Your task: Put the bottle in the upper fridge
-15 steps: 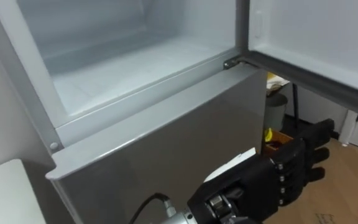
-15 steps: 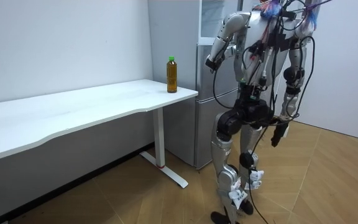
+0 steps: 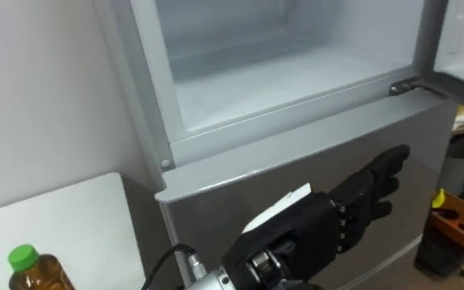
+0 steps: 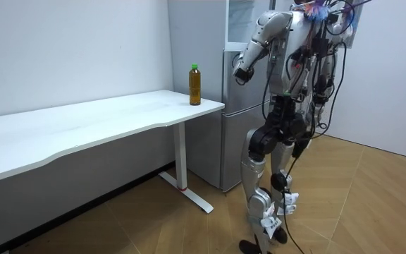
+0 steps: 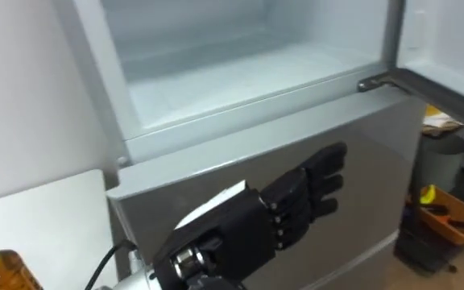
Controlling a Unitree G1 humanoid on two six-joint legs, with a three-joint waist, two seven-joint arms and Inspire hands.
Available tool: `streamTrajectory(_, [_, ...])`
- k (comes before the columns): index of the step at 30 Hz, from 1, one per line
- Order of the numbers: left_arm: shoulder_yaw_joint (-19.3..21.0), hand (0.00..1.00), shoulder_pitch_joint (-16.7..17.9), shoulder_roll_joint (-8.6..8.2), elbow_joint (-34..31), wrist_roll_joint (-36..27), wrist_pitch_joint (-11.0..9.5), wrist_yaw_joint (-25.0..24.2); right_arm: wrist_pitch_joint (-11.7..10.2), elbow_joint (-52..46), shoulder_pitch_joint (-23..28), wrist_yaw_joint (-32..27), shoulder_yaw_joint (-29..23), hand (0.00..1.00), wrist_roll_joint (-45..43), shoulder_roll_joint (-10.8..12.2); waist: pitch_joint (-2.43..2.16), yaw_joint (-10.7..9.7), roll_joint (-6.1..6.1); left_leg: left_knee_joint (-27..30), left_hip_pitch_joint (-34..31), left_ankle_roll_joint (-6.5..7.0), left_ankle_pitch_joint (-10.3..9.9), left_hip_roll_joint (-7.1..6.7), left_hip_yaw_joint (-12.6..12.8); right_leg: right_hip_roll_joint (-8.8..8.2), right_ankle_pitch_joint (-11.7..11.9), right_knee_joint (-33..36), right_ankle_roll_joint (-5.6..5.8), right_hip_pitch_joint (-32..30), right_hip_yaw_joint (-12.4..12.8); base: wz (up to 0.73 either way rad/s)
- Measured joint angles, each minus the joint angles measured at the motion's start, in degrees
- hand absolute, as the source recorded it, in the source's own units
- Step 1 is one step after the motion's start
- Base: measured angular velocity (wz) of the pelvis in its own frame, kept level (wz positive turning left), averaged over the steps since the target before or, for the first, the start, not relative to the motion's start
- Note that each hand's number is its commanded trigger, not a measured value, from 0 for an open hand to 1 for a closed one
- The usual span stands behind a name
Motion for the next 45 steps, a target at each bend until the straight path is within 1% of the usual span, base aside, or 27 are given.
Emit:
streamTrajectory(4, [2.33, 0.0, 0.61, -0.04, -2.48, 1.43, -0.62, 1.08, -0.46, -0.28, 0.06, -0.04, 1.03, 0.0, -1.31, 0.41, -0.15, 1.19, -0.82, 0.02, -0.01, 0.0, 0.0, -0.09, -0.67, -0.09, -0.03, -0.48, 0.04, 0.71, -0.67, 0.12])
streamTrajectory(5, [2.9, 0.0, 1.14, -0.14, -3.28, 1.83, -1.09, 1.52, -0.56, -0.28, 0.01, -0.04, 1.11, 0.0, -2.09, 0.56, -0.36, 1.39, -0.87, -0.06, -0.01, 0.0, 0.0, -0.16, -1.14, -0.16, -0.03, -0.82, 0.05, 1.05, -1.3, 0.18])
streamTrajectory(8, [5.43, 0.0, 1.86, -0.29, -5.32, 3.92, -1.42, 2.15, -0.74, 0.26, -0.24, -0.16, 0.94, 0.0, -3.3, 0.76, -0.44, 3.01, -0.85, -0.04, 0.16, 0.0, 0.0, -0.24, -1.72, -0.22, -0.11, -1.05, 0.17, 1.64, -1.49, 0.11])
streamTrajectory(9, [6.82, 0.0, 2.67, -0.28, -5.76, 4.75, -2.42, 2.81, -1.08, 0.59, -0.42, -0.18, 0.94, 0.0, -4.37, 0.72, -0.51, 3.31, -0.73, -0.04, 0.23, 0.0, 0.0, -0.26, -1.95, -0.27, -0.13, -1.06, 0.2, 1.71, -1.75, 0.06])
streamTrajectory(11, [9.01, 0.0, 3.98, -0.58, -5.85, 6.0, -2.95, 3.84, -1.09, 0.66, -0.51, -0.19, 0.8, 0.0, -5.42, 0.74, -0.54, 4.32, -0.69, -0.05, 0.19, 0.0, 0.0, -0.27, -2.31, -0.29, -0.14, -1.03, 0.19, 1.88, -2.26, 0.12])
streamTrajectory(14, [12.59, 0.0, 6.67, -0.89, -7.18, 7.08, -2.99, 6.11, -1.09, 0.53, -0.48, -0.2, 0.26, 0.0, -6.1, 0.77, -0.53, 5.06, -0.7, 0.08, -0.2, 0.12, 0.2, -0.6, -3.91, -0.62, -0.38, -1.01, 0.25, 2.09, -3.4, 0.24])
streamTrajectory(16, [13.83, 0.0, 7.98, -1.02, -7.67, 7.11, -3.15, 7.6, -1.09, 0.55, 0.04, -0.2, 0.23, 0.0, -6.1, 0.82, -0.51, 5.43, -0.82, 0.22, -0.31, 0.16, 0.26, -0.94, -5.04, -0.96, -0.76, -1.0, 0.5, 2.85, -4.48, 0.33])
streamTrajectory(19, [16.47, 0.0, 8.96, -1.49, -8.4, 7.92, -3.41, 9.68, -1.25, 0.67, 0.37, -0.17, -0.16, 0.0, -6.35, 0.93, -0.57, 7.49, -0.92, 0.3, 0.07, 0.2, 0.28, -1.12, -5.35, -1.08, -0.98, -1.03, 0.67, 3.53, -4.65, 0.14])
streamTrajectory(21, [19.77, 0.0, 11.43, -1.79, -10.48, 7.96, -5.59, 12.22, -2.28, 0.66, 0.55, -0.18, -0.16, 0.0, -6.28, 1.42, -0.7, 8.07, -0.8, 0.32, 0.0, 0.2, 0.28, -1.14, -5.38, -1.23, -1.15, -1.03, 0.69, 3.69, -5.5, 0.11])
streamTrajectory(22, [20.53, 0.0, 12.1, -1.92, -11.01, 7.95, -5.98, 12.65, -2.46, 0.65, 0.66, -0.2, -0.16, 0.0, -6.26, 1.46, -0.74, 8.4, -0.76, 0.32, 0.01, 0.2, 0.28, -1.15, -5.41, -1.28, -1.19, -1.02, 0.68, 3.7, -5.65, 0.1])
streamTrajectory(23, [21.88, 0.0, 13.09, -2.17, -11.41, 8.18, -7.1, 13.39, -2.66, 0.71, 0.95, -0.2, -0.2, 0.0, -6.22, 1.46, -0.79, 9.24, -0.7, 0.39, 0.01, 0.2, 0.28, -1.21, -5.97, -1.34, -1.26, -1.01, 0.69, 3.86, -6.0, 0.16])
streamTrajectory(24, [23.29, 0.0, 13.56, -2.43, -11.66, 8.27, -7.49, 13.99, -2.77, 1.23, 0.97, -0.2, -0.24, 0.0, -6.17, 1.46, -0.78, 9.5, -0.77, 0.41, -0.03, 0.23, 0.3, -1.44, -7.11, -1.47, -1.42, -0.99, 0.75, 4.12, -6.62, 0.24])
streamTrajectory(25, [24.1, 0.0, 13.75, -2.5, -11.69, 8.45, -7.58, 14.54, -2.75, 1.41, 0.97, -0.2, -0.31, 0.0, -6.17, 1.46, -0.8, 9.69, -0.84, 0.41, 0.03, 0.28, 0.34, -1.55, -7.48, -1.62, -1.52, -0.97, 0.8, 4.29, -7.1, 0.34])
streamTrajectory(27, [27.66, 0.0, 14.34, -2.55, -12.07, 11.11, -7.8, 17.29, -2.75, 1.4, 1.56, -0.17, -0.86, 0.0, -6.32, 1.45, -0.89, 10.91, -1.03, 0.34, 0.12, 0.4, 0.44, -1.86, -7.87, -1.98, -1.89, -0.88, 1.04, 4.8, -7.96, 0.24])
streamTrajectory(29, [30.68, 0.0, 15.3, -2.54, -12.05, 12.11, -9.12, 19.58, -2.76, 1.4, 1.7, 0.06, -1.46, 0.0, -6.6, 1.65, -0.78, 11.29, -1.3, 0.21, 0.75, 0.44, 0.47, -1.97, -8.0, -2.1, -2.04, -0.91, 1.21, 5.34, -8.37, 0.14])
streamTrajectory(31, [33.58, 0.0, 17.37, -2.6, -11.91, 11.96, -10.36, 21.74, -2.83, 1.3, 2.58, 0.5, -2.06, 0.0, -6.93, 1.79, -0.82, 12.43, -1.6, 0.07, 1.14, 0.45, 0.46, -2.08, -8.13, -2.19, -2.25, -0.94, 1.36, 5.93, -8.36, 0.03])
streamTrajectory(32, [35.37, 0.0, 19.56, -2.83, -11.86, 11.96, -11.11, 22.96, -2.98, 1.2, 2.81, 0.59, -2.7, 0.0, -6.89, 2.01, -0.93, 12.69, -1.83, 0.12, 1.24, 0.45, 0.46, -2.18, -8.21, -2.35, -2.44, -0.92, 1.43, 6.15, -8.69, 0.11])
streamTrajectory(33, [37.19, 0.0, 21.73, -2.85, -11.63, 11.98, -11.29, 24.03, -3.0, 1.36, 3.02, 0.56, -3.65, 0.0, -6.8, 2.29, -0.94, 12.73, -1.98, 0.24, 1.26, 0.45, 0.46, -2.3, -8.39, -2.44, -2.59, -0.88, 1.54, 6.29, -8.95, 0.16])
streamTrajectory(34, [37.94, 0.0, 22.57, -2.85, -11.35, 11.98, -11.29, 24.64, -3.0, 1.37, 3.26, 0.54, -4.12, 0.0, -6.74, 2.41, -0.99, 12.77, -1.91, 0.29, 1.36, 0.45, 0.46, -2.37, -8.51, -2.48, -2.64, -0.89, 1.62, 6.36, -9.06, 0.18])
streamTrajectory(35, [39.19, 0.0, 23.99, -2.85, -10.38, 12.0, -11.32, 25.88, -2.98, 1.35, 3.76, 0.5, -4.82, 0.0, -6.6, 2.61, -0.8, 13.01, -2.11, 0.25, 1.55, 0.45, 0.46, -2.49, -8.82, -2.55, -2.72, -0.91, 1.72, 6.68, -9.18, 0.13])
streamTrajectory(36, [40.14, 0.0, 25.16, -2.9, -8.96, 11.96, -11.34, 27.21, -2.97, 1.21, 4.22, 0.46, -4.96, 0.0, -6.51, 2.65, -0.75, 13.42, -2.23, 0.23, 1.83, 0.45, 0.46, -2.68, -9.48, -2.64, -2.84, -0.91, 1.83, 6.92, -9.19, 0.1])
streamTrajectory(39, [41.46, 0.0, 27.64, -3.09, -4.58, 12.01, -11.33, 29.71, -2.89, -0.2, 5.37, 0.45, -5.26, 0.0, -6.55, 2.67, -0.83, 14.14, -2.37, 0.24, 1.97, 0.47, 0.45, -3.03, -9.62, -2.92, -3.15, -0.86, 2.11, 7.16, -9.17, 0.09])
streamTrajectory(41, [41.75, 0.0, 29.29, -3.12, -2.55, 11.72, -11.31, 30.81, -2.82, -0.6, 5.5, 0.54, -5.27, 0.0, -6.54, 2.74, -0.7, 14.17, -2.69, 0.24, 1.86, 0.47, 0.45, -3.14, -9.8, -2.98, -3.21, -0.8, 2.2, 7.21, -9.21, 0.07])
streamTrajectory(42, [41.73, 0.0, 30.73, -3.12, -1.14, 11.6, -11.52, 31.15, -2.76, -0.74, 5.64, 0.57, -5.29, 0.0, -6.51, 2.74, -0.86, 14.31, -2.52, 0.24, 1.89, 0.48, 0.44, -3.21, -9.69, -3.03, -3.3, -0.81, 2.23, 7.59, -9.2, 0.06])
streamTrajectory(43, [41.73, 0.0, 31.38, -3.12, -0.05, 11.5, -11.52, 31.23, -2.75, -0.92, 5.84, 0.55, -5.33, 0.0, -6.46, 2.73, -0.74, 14.42, -2.72, 0.25, 1.95, 0.48, 0.44, -3.23, -9.65, -3.04, -3.32, -0.85, 2.25, 7.72, -9.2, 0.06])
streamTrajectory(44, [41.68, 0.0, 32.79, -3.13, 2.07, 11.4, -11.42, 31.5, -2.69, -1.25, 6.07, 0.54, -5.38, 0.0, -6.4, 2.72, -0.98, 14.22, -2.29, 0.35, 1.95, 0.48, 0.44, -3.26, -9.64, -3.06, -3.33, -0.9, 2.26, 7.72, -9.23, 0.05])
streamTrajectory(45, [41.62, 0.0, 33.98, -3.14, 4.17, 11.32, -11.26, 32.26, -2.64, -1.37, 6.07, 0.51, -5.48, 0.0, -6.64, 2.73, -0.88, 14.16, -2.49, 0.37, 1.95, 0.48, 0.44, -3.26, -9.65, -3.03, -3.33, -0.94, 2.26, 7.78, -9.21, 0.03])
